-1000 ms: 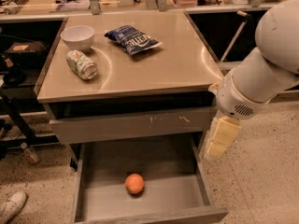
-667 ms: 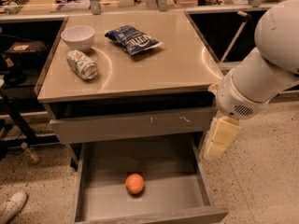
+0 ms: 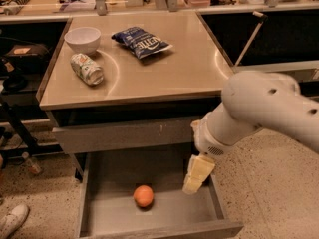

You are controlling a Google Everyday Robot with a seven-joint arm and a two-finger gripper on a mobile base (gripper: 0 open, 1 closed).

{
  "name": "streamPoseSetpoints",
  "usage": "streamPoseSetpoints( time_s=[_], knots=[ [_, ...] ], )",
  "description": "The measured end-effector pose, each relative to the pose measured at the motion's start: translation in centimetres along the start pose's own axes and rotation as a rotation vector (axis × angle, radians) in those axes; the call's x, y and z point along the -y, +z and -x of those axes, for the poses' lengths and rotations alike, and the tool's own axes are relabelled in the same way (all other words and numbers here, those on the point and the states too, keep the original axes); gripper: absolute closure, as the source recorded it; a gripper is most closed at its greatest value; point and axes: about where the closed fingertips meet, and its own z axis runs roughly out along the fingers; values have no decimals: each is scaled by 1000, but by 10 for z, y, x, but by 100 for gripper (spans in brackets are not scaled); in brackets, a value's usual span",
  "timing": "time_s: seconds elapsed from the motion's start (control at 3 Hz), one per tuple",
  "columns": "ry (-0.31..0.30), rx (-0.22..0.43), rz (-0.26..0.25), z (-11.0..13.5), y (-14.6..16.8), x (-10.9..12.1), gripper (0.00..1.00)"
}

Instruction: Pick orange from middle drawer and place on counter

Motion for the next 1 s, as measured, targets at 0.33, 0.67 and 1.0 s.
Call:
streamPoseSetpoints(
  time_s=[0.33, 0.67, 1.0],
  knots=[
    [19, 54, 12, 10, 59, 3, 0],
    [19, 53, 13, 10, 59, 3, 0],
    [35, 82, 29, 12, 85, -1, 0]
  ],
)
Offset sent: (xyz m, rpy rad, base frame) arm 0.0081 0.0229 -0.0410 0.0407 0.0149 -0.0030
